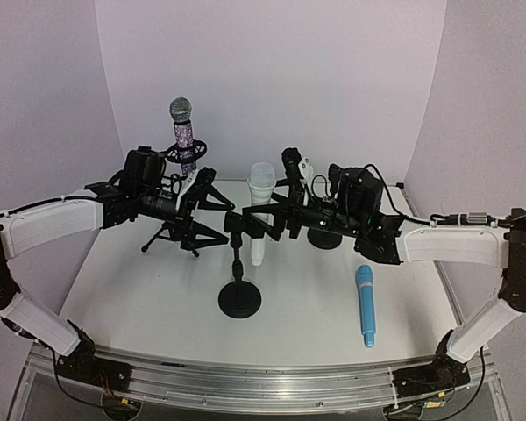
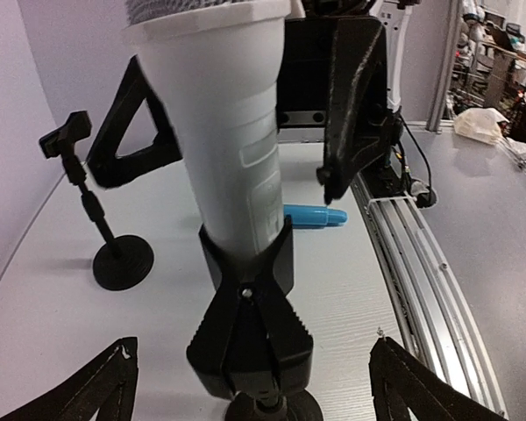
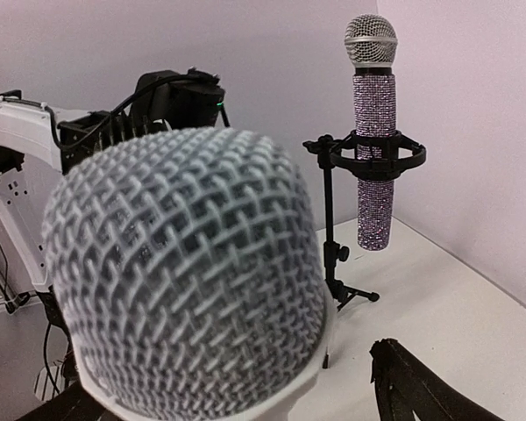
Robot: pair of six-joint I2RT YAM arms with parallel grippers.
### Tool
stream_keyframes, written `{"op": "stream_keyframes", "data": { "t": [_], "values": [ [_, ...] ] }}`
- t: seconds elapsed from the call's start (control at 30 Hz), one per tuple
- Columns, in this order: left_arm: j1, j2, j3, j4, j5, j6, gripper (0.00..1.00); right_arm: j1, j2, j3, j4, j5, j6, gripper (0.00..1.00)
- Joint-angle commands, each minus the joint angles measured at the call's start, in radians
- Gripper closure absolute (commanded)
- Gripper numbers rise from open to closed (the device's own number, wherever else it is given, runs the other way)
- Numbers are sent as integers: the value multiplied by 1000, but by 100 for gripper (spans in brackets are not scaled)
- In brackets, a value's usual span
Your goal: Attach the microphones to the stand
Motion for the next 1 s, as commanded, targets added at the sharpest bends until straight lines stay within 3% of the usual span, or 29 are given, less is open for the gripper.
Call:
{"op": "stream_keyframes", "data": {
  "t": [0.0,0.1,0.3,0.37,0.47,0.57,0.97],
  "values": [
    [19,-132,-178,231,-47,-229,8,4,-101,-43,-6,76,-12,10],
    [18,-187,-306,335,-70,-319,14,4,-157,-75,-43,113,-33,9],
    [-21,-142,-406,517,-166,-373,46,3,-243,-97,-174,177,-91,7],
    [-30,-91,-415,597,-218,-393,51,2,-269,-111,-178,201,-105,7],
    [-30,-30,-444,722,-278,-395,44,2,-299,-130,-180,224,-115,6],
    [-31,-4,-510,829,-234,-366,35,2,-327,-144,-190,243,-124,6],
    [-54,158,-574,1067,-187,-312,34,2,-385,-152,-233,296,-189,5]
  ]
}}
